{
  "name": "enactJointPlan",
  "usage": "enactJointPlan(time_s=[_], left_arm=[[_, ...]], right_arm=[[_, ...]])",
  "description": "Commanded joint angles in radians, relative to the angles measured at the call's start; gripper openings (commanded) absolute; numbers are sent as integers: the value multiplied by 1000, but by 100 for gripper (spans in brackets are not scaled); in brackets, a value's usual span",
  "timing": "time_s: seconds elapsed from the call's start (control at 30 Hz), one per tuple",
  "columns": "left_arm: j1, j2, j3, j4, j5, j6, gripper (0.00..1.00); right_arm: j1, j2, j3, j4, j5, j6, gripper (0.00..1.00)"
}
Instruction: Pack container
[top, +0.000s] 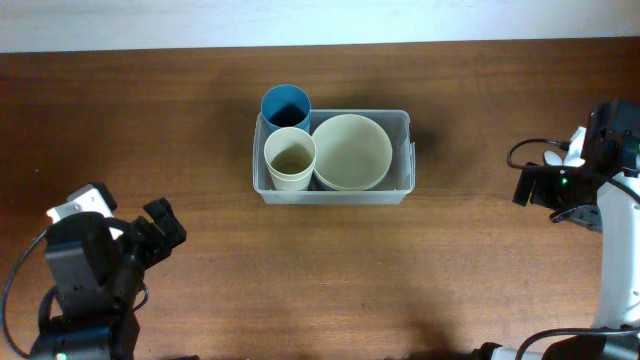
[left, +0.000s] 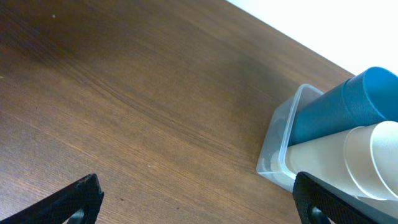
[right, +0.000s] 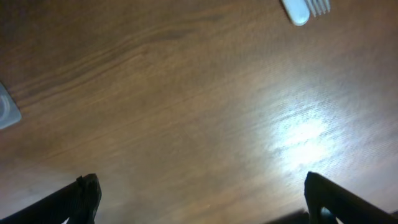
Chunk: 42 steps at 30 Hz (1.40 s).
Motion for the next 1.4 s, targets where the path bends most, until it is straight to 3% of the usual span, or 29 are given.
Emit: enactJointPlan(time_s=[0.0, 0.27, 0.5, 0.8, 1.0, 1.37], left_arm=[[3, 8, -7, 5, 4, -13, 100], [3, 10, -7, 5, 4, -13, 100], [3, 10, -7, 5, 4, -13, 100], [3, 10, -7, 5, 4, -13, 100], [3, 10, -7, 5, 4, -13, 100], [3, 10, -7, 5, 4, -13, 100]], right_arm=[[3, -9, -3, 26, 50, -124, 99], [3, -9, -3, 168, 71, -139, 99], [2, 55, -3, 343, 11, -333, 99], [-126, 306, 74, 309, -39, -496, 99], [-219, 456, 159, 279, -46, -497, 99], [-211, 546, 162, 343, -113, -576, 99]])
